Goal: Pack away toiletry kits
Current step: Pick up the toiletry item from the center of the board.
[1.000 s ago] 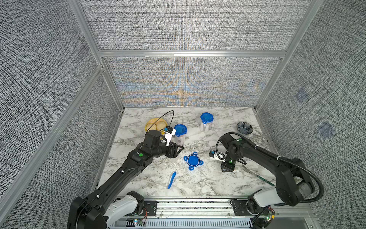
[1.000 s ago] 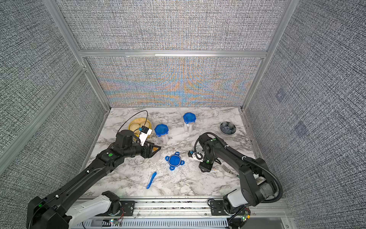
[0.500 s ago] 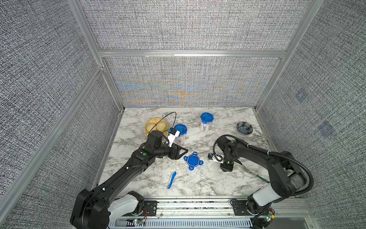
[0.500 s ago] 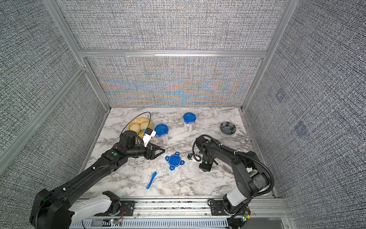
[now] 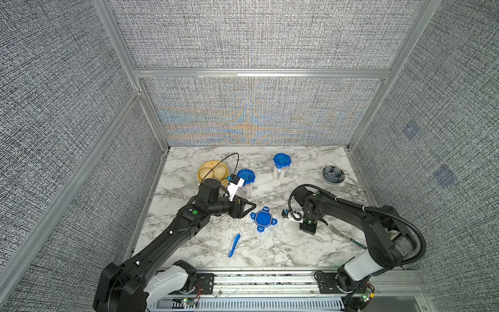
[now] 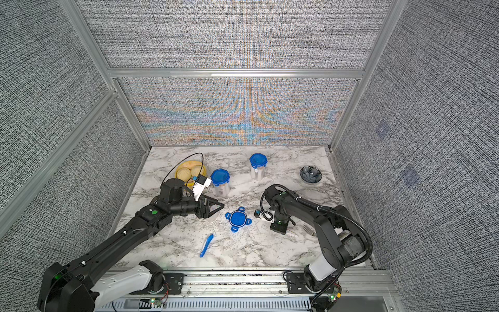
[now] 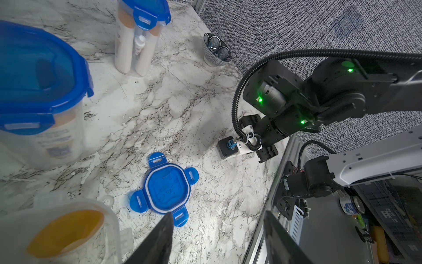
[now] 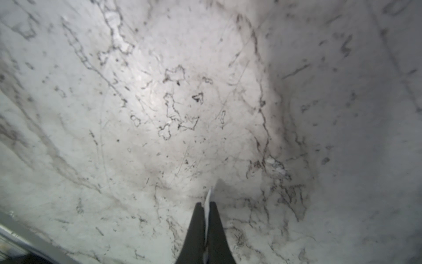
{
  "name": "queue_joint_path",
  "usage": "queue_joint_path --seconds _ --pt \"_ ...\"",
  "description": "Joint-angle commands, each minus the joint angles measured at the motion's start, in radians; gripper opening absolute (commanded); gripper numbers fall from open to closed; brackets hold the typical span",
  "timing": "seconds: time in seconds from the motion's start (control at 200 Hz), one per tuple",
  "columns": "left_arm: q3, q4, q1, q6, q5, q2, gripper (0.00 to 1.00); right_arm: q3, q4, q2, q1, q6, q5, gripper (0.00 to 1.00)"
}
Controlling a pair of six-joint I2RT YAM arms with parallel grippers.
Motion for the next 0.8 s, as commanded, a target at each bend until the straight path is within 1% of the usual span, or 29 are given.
queue_joint_path --seconds 0.0,0.045,0.095,0.14,0.17,0.235,0.315,0.38,0.465,0.54,0.6,0.66,0.796 --pt "0.019 -0.002 0.0 0.011 -0.027 0.001 0.62 0.047 -0.046 -0.032 -0.002 0.061 -0.035 0.0" --pt "0.034 -0.028 0.0 0.018 -0.048 -0.001 0.62 0.077 -0.059 -0.054 -0.008 0.109 -0.062 0.0" --pt "0.052 -0.062 0.0 0.028 -0.079 -0.006 0.62 0.146 -0.056 -0.081 -0.008 0.16 -0.101 0.01" --pt "0.071 -0.109 0.0 0.032 -0.129 -0.013 0.62 0.192 -0.039 -0.105 -0.007 0.208 -0.155 0.01" --pt "0.083 -0.139 0.0 0.027 -0.186 -0.019 0.63 0.221 -0.021 -0.124 -0.005 0.255 -0.195 0.01" --pt "0.097 -0.189 0.0 0.016 -0.3 -0.041 0.64 0.283 0.046 -0.153 -0.007 0.355 -0.293 0.01" --pt "0.105 -0.237 0.003 -0.01 -0.434 -0.063 0.65 0.341 0.146 -0.173 0.007 0.42 -0.423 0.0" --pt "0.111 -0.263 0.007 -0.017 -0.49 -0.077 0.66 0.354 0.285 -0.18 0.027 0.493 -0.501 0.0" --pt "0.126 -0.303 0.017 -0.021 -0.517 -0.081 0.67 0.366 0.495 -0.16 0.075 0.583 -0.584 0.0" --pt "0.132 -0.338 0.036 -0.034 -0.516 -0.076 0.68 0.413 0.618 -0.11 0.139 0.621 -0.596 0.0" --pt "0.136 -0.367 0.055 -0.044 -0.513 -0.073 0.68 0.472 0.66 -0.054 0.184 0.632 -0.609 0.0" --pt "0.14 -0.398 0.072 -0.038 -0.512 -0.078 0.68 0.523 0.697 0.003 0.218 0.652 -0.591 0.0" --pt "0.146 -0.492 0.122 -0.005 -0.51 -0.112 0.68 0.598 0.702 0.107 0.279 0.652 -0.563 0.0"
